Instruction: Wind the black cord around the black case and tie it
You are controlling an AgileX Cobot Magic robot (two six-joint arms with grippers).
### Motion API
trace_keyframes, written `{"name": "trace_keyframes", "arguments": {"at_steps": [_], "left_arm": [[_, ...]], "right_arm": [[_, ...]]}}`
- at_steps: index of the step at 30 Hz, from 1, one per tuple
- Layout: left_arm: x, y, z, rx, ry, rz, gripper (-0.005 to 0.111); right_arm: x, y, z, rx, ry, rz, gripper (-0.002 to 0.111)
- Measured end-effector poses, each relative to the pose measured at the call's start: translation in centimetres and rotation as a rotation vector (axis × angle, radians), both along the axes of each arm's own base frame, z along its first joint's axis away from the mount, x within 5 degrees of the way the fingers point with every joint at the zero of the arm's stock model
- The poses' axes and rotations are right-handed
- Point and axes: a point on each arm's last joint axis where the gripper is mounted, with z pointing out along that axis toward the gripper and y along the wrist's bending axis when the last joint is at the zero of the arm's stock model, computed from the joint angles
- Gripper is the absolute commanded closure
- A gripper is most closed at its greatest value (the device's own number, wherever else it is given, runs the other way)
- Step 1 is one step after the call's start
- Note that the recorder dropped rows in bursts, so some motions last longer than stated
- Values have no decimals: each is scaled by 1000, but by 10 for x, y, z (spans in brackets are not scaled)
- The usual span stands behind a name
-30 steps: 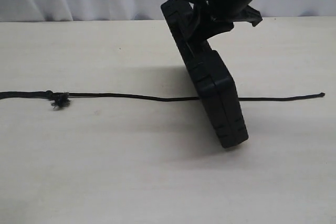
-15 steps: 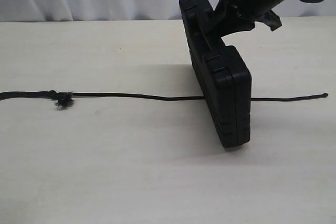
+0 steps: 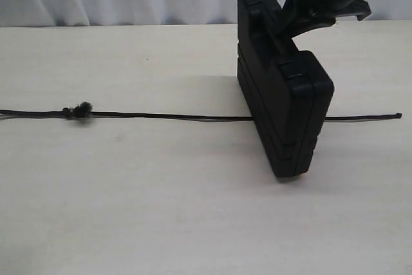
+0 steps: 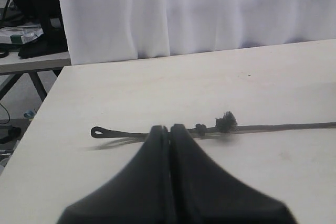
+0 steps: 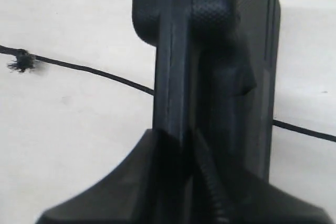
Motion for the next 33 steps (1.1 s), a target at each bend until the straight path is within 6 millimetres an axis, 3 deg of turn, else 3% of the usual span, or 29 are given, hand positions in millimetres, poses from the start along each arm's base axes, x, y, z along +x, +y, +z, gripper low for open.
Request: {"name": "trace_keyframes", "arguments": {"at_steps": [4, 12, 33], "left_arm": [[0, 0, 0, 0, 0, 0, 107], [0, 0, 0, 0, 0, 0, 107], [0, 0, 0, 0, 0, 0, 107]], "right_arm": [[2, -5, 2, -64, -39, 2, 102], [3, -9, 3, -117, -73, 30, 74], [2, -8, 5, -113, -69, 32, 74]]}}
